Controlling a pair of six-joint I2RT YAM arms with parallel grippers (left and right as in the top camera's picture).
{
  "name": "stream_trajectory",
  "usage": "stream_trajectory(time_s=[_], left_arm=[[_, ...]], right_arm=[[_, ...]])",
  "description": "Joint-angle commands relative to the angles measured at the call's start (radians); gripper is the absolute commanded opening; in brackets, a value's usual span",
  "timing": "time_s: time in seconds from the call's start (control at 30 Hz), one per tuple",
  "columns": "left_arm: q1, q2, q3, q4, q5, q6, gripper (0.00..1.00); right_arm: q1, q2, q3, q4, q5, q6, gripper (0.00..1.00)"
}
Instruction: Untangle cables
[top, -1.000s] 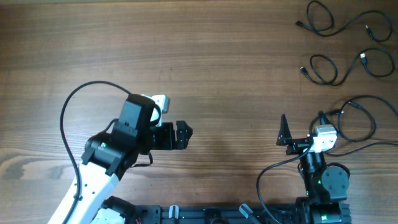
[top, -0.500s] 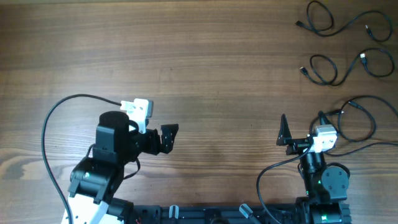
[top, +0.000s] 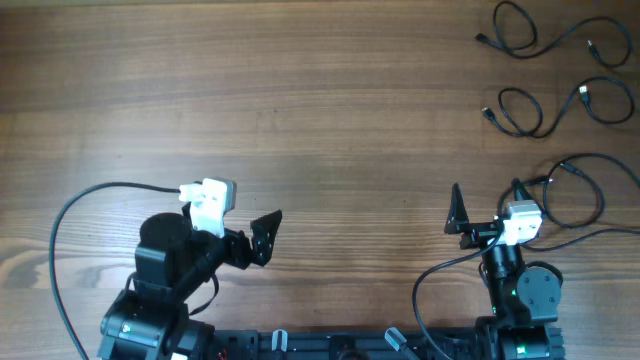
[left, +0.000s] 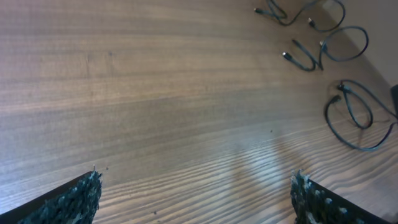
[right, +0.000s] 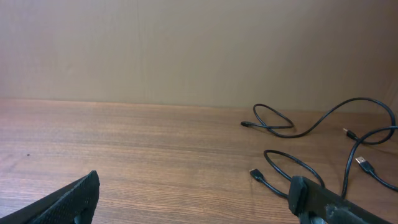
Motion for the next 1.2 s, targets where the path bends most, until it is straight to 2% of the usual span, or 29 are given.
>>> stream_trajectory(time_s=[0.0,0.2,0.53,0.6,0.67,0.8,1.03,1.17], left_arm=[[0.028,-0.051,-0.073,0.008,0.0,0.023,1.0],[0.113,-0.175,-0.143,0.004,0.002,0.016,1.0],[0.119,-0.291,-0.161,0.007,-0.011,0.024,1.0],[0.122,-0.308,-0.161,0.011,-0.063,0.023,1.0],[0.132,-0.322,-0.161,0.059,-0.063,0.027,1.0],[0.158,-0.361,-0.161,0.082,-0.027,0.159,1.0],[0.198,-0.439,-0.164,0.082,-0.02,0.261,1.0],[0.232,-0.478,-0.205,0.116,-0.003,0.262,1.0]], right_arm=[[-0.005,-0.01,-0.001,0.003,-0.005,0.013,1.0],[-0.005,-0.01,-0.001,0.003,-0.005,0.013,1.0],[-0.005,-0.01,-0.001,0.003,-0.005,0.013,1.0],[-0.005,-0.01,-0.001,0.003,-0.005,0.013,1.0],[-0.005,-0.01,-0.001,0.003,-0.005,0.013,1.0],[-0.005,-0.01,-0.001,0.003,-0.005,0.013,1.0],[-0.005,-0.01,-0.001,0.003,-0.005,0.013,1.0],[-0.005,-0.01,-0.001,0.003,-0.005,0.013,1.0]])
